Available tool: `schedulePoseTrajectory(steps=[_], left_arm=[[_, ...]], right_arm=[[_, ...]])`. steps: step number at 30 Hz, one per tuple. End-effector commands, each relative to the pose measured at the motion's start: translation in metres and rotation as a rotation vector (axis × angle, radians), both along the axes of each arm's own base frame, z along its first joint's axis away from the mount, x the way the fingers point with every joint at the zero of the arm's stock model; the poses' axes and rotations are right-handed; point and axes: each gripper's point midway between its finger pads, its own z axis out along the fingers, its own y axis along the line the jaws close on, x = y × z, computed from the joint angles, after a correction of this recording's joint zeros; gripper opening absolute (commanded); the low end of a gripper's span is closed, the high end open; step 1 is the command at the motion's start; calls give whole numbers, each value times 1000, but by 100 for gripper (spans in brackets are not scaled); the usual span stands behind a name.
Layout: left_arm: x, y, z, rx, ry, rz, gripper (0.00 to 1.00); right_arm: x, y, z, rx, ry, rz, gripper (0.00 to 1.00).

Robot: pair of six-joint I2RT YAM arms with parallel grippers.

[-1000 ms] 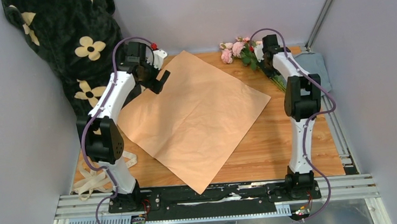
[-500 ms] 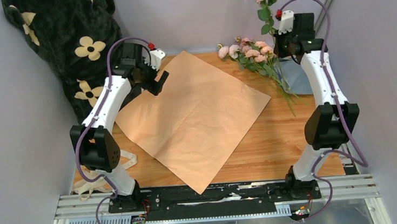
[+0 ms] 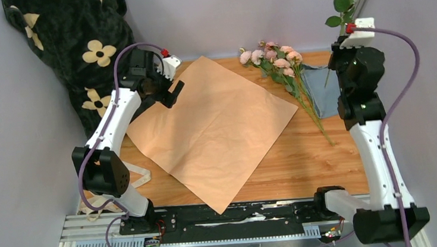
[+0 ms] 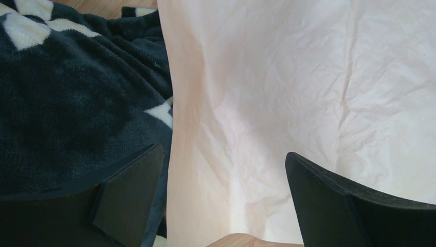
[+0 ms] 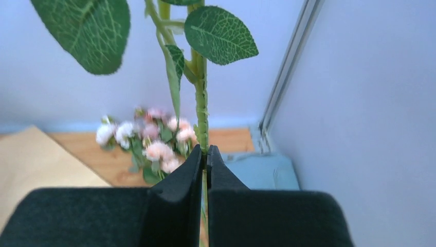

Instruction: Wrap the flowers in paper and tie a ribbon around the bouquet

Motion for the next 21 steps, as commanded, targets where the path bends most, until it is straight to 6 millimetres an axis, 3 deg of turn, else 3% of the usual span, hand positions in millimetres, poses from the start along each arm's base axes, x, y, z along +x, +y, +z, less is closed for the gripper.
schedulePoseTrajectory(steps=[1,4,7,12,13,15,18,21], left_arm=[[-6,-6,12,-30,-18,-21,100],[-8,-5,13,-27,-22,-23,100],[-9,-2,11,-10,-23,-17,100],[-9,5,4,18,-8,10,100],[-9,6,2,26,-2,14,100],[-11,11,1,46,1,23,100],[-16,21,-5,93,4,37,100],[-23,31,-17,128,30,47,100]], right_arm=[[-23,24,75,-58,-330,131,0],[-21,50,76,5,-237,276,0],[-10,107,51,228,-12,536,0],[10,233,-35,590,339,789,0],[13,267,-60,643,428,845,0],[16,314,-91,704,551,905,0],[22,370,-134,714,690,939,0],[31,403,-186,659,815,877,0]])
